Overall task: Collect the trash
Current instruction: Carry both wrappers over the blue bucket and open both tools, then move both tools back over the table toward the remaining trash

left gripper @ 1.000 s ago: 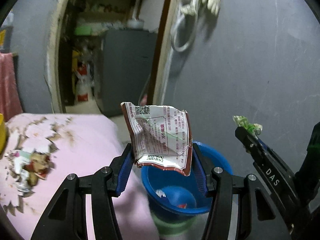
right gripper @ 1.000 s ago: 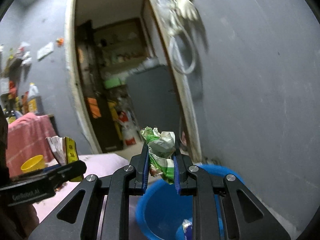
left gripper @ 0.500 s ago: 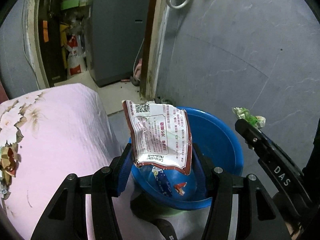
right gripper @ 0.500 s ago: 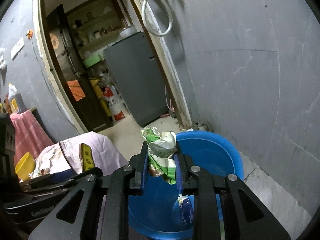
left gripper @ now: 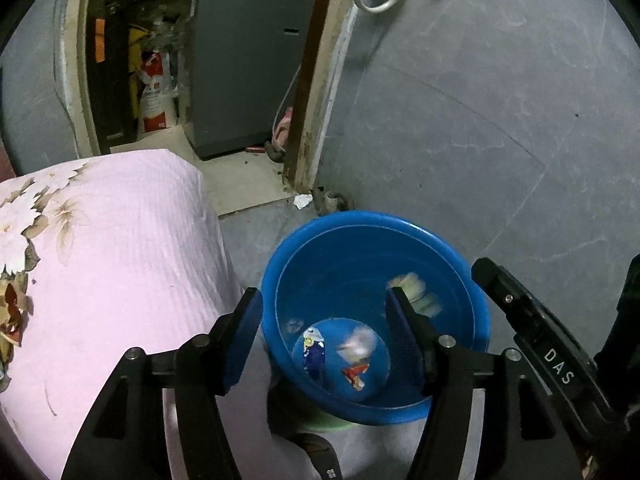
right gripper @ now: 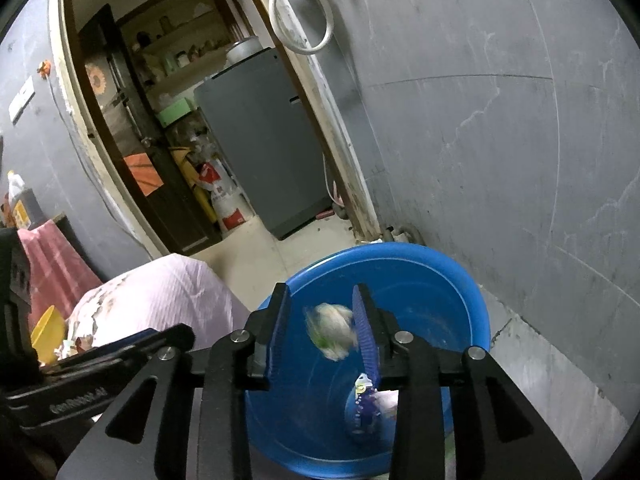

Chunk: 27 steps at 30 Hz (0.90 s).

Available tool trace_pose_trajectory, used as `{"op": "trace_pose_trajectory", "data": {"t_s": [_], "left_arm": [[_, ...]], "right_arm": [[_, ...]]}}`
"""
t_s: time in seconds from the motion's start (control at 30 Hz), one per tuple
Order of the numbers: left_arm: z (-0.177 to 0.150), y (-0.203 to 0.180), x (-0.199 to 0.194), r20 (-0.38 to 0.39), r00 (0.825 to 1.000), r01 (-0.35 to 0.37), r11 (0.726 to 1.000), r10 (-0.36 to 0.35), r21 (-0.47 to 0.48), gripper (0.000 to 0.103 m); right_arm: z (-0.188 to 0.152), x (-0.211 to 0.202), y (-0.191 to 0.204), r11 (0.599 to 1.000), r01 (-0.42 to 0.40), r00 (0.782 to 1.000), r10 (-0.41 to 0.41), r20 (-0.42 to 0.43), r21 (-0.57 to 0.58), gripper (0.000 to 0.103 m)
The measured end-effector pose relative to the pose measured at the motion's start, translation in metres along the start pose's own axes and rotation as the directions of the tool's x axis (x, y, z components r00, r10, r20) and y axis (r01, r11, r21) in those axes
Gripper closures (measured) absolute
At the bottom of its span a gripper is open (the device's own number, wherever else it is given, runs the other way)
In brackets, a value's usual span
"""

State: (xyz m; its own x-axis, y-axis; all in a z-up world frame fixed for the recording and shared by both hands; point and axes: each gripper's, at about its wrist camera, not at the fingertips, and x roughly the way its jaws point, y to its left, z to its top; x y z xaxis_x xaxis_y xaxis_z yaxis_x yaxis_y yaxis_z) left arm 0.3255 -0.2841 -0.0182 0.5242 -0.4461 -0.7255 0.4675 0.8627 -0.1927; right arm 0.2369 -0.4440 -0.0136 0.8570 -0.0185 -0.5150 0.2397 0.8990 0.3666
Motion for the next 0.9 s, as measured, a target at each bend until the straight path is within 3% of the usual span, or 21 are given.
{"op": "trace_pose_trajectory", "data": {"t_s": [0.13, 0.27, 0.4, 0.43, 0.5, 0.67, 0.8, 0.9], "left_arm": [[0.002, 0.006, -0.013, 0.043, 0.999, -0.021, 1.0, 0.022, -0.017, 0.033], [0.005, 0.014, -0.025, 0.065, 0.997, -0.046, 0.999, 0.048, -0.023, 0.031], [0.003, 0.022, -0.042, 0.098, 0.99, -0.094, 0.995, 0.097, -0.032, 0.028], [0.003, 0.025, -0.046, 0.109, 0.988, -0.108, 0.993, 0.111, -0.039, 0.022], [0.002, 0.032, -0.056, 0.135, 0.981, -0.13, 0.99, 0.136, -0.053, 0.013], [-0.004, 0.048, -0.09, 0.264, 0.953, -0.13, 0.987, 0.149, -0.09, 0.007], [-0.01, 0.059, -0.119, 0.362, 0.92, -0.119, 0.987, 0.151, -0.109, 0.006], [-0.015, 0.064, -0.14, 0.422, 0.889, -0.143, 0.983, 0.18, -0.118, 0.002]], "right_arm": [[0.001, 0.0, 0.001, 1.0, 0.0, 1.0, 0.0, 0.005, -0.004, 0.067], [0.001, -0.002, 0.004, 1.0, 0.001, 1.0, 0.0, 0.026, -0.021, 0.059], [0.002, -0.005, 0.007, 0.999, -0.001, 0.999, 0.003, 0.052, -0.033, 0.041], [0.002, -0.006, 0.009, 0.999, -0.003, 0.998, 0.005, 0.06, -0.038, 0.032], [0.003, -0.008, 0.013, 0.999, -0.007, 0.997, 0.01, 0.076, -0.044, 0.025], [0.004, -0.02, 0.023, 0.997, -0.04, 0.987, 0.051, 0.154, -0.069, 0.013], [0.003, -0.029, 0.034, 0.993, -0.067, 0.972, 0.087, 0.216, -0.098, 0.001], [0.002, -0.038, 0.046, 0.987, -0.084, 0.955, 0.119, 0.271, -0.139, 0.0]]}}
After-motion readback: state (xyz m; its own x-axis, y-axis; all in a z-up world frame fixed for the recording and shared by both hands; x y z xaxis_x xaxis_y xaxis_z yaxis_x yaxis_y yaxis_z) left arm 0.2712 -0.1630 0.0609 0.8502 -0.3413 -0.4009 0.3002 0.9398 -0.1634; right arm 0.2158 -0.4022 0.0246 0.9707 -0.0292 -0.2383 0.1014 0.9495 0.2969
